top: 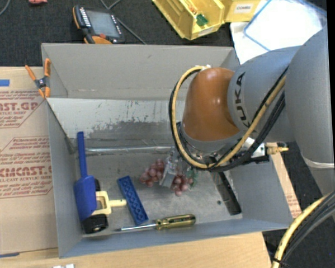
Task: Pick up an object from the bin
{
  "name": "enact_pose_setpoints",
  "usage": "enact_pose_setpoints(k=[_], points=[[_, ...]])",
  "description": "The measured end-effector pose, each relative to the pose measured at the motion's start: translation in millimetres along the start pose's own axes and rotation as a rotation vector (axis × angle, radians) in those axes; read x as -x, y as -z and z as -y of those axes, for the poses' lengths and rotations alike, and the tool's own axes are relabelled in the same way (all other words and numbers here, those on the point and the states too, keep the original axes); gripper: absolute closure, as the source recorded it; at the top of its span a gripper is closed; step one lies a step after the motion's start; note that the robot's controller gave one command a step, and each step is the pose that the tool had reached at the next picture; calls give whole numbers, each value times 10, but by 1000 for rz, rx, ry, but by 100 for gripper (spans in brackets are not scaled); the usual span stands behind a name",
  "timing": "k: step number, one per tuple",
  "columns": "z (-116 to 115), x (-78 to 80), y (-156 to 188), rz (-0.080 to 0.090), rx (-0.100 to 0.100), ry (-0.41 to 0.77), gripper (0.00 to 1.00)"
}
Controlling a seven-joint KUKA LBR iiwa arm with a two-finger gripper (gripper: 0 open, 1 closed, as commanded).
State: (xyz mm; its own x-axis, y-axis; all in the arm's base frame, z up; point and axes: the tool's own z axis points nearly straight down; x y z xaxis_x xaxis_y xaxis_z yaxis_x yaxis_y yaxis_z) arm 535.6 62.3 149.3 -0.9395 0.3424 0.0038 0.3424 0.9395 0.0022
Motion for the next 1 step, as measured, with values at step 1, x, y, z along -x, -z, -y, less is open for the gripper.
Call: enact_pose_setpoints(k=[1], points=[[-6,0,181,1,1,1,100]])
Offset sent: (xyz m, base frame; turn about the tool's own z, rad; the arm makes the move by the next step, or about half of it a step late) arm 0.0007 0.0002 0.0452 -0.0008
